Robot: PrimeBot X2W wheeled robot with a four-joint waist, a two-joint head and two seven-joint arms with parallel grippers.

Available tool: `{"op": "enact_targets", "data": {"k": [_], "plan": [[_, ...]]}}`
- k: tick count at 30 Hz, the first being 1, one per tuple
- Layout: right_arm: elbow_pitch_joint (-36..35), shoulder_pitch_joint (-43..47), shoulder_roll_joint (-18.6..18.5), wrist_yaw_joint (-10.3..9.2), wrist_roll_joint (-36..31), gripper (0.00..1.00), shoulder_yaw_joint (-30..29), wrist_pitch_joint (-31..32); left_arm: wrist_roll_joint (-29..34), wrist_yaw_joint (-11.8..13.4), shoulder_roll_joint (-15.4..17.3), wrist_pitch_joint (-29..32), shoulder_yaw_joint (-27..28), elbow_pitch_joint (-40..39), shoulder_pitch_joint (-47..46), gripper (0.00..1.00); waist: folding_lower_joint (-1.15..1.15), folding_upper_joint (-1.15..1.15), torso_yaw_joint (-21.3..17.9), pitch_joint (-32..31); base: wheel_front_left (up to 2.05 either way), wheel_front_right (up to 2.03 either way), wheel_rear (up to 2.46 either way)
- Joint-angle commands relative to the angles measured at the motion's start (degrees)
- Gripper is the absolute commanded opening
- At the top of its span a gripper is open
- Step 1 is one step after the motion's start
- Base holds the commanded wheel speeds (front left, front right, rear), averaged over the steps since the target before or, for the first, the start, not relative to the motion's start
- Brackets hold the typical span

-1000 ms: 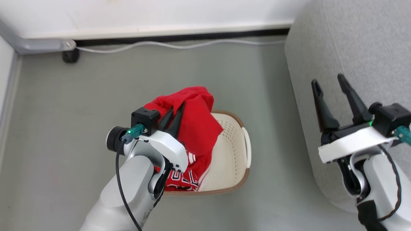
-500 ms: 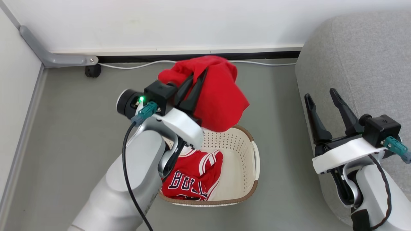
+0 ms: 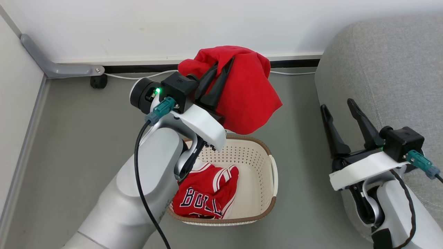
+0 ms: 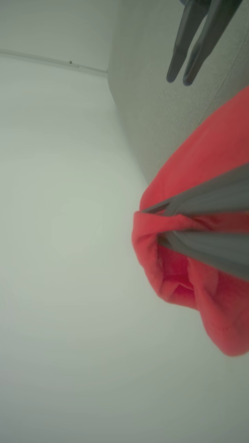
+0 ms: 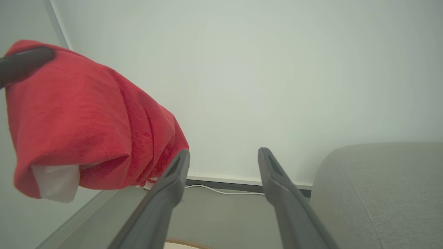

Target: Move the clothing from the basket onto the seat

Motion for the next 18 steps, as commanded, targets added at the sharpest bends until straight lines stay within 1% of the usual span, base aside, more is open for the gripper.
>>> {"op": "enact_targets", "data": {"k": [1, 4, 10, 11, 14, 18], "plan": [[-2.7, -0.3, 0.3, 0.24, 0.8, 1.00, 1.5, -0.3, -0.1, -0.1, 1.0, -0.6, 1.5, -1.5, -3.1, 0.00, 0.00, 0.00, -0.1, -0.1, 0.00, 0.00, 0.00], [-5.7, -0.9, 0.6, 0.24, 2.1, 1.00, 3.3, -0.3, -0.2, -0.2, 1.0, -0.6, 1.3, -1.5, -2.9, 0.00, 0.00, 0.00, -0.2, -0.4, 0.00, 0.00, 0.00], [-12.4, -2.8, -0.1, 0.24, 5.0, 1.00, 10.4, -0.3, -0.4, 0.0, 1.0, -0.6, 0.7, -1.9, -2.8, 0.00, 0.00, 0.00, -0.2, -0.5, 0.00, 0.00, 0.00], [-12.4, -2.8, -0.1, 0.24, 5.0, 1.00, 10.4, -0.3, -0.4, 0.0, 1.0, -0.6, 0.7, -1.9, -2.8, 0.00, 0.00, 0.00, -0.2, -0.5, 0.00, 0.00, 0.00], [-13.0, -3.9, -0.8, 0.24, 5.6, 1.00, 13.3, -0.3, -0.5, 0.0, 1.0, -0.6, 0.3, -2.1, -2.8, 0.00, 0.00, 0.00, -0.1, -0.3, 0.00, 0.00, 0.00], [-11.3, -5.6, -1.1, 0.24, 6.3, 1.00, 16.1, -0.3, -1.0, 0.1, 0.9, -0.6, -0.5, -2.9, -2.8, 0.00, 0.00, 0.00, 0.3, -0.2, 0.00, 0.00, 0.00]]}}
